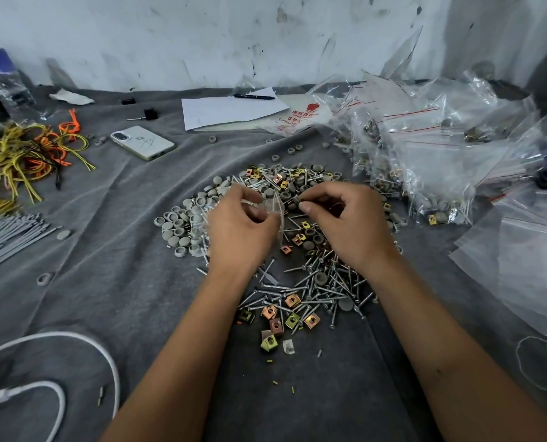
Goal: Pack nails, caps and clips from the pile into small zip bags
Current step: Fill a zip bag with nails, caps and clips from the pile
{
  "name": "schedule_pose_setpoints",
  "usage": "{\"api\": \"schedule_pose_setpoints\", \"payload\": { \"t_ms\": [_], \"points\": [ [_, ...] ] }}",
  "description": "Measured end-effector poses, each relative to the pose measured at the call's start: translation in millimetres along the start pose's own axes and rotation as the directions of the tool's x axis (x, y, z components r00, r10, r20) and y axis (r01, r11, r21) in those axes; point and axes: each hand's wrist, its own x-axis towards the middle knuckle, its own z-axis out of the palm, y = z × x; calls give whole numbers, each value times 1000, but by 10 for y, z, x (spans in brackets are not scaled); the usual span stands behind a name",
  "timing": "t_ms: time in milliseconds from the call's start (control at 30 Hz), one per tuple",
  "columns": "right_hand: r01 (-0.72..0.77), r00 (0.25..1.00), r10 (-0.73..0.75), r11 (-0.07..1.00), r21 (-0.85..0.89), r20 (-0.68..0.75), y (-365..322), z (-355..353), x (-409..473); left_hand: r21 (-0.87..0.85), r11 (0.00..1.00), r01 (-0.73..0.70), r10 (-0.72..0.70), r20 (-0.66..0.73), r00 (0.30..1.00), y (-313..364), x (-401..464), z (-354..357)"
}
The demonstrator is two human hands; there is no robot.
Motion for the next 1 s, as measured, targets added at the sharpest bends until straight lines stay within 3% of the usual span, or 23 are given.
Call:
{"api": "schedule_pose_setpoints", "payload": {
  "t_ms": [267, 600, 833, 933, 1000],
  "points": [
    [-6, 980, -23, 990, 143, 196, -53, 88, -61, 1, 1000, -14, 14, 56, 998, 10, 7, -9],
    [128, 953, -101, 989, -78, 287, -19, 83, -64, -104, 991, -81, 85, 37, 996, 93, -15, -38],
    [103, 976, -89, 993, -64, 197, -5, 110, -65, -108, 989, -104, 109, 38, 993, 94, -25, -22],
    [50, 995, -50, 999, 1, 83, 12, 97, -43, -128, 989, -75, 79, 21, 997, 72, -11, -13],
    [25, 1000, -26, 999, -47, -13, 37, 62, -27, -132, 989, -62, 63, 2, 998, 50, 0, -8]
  ]
}}
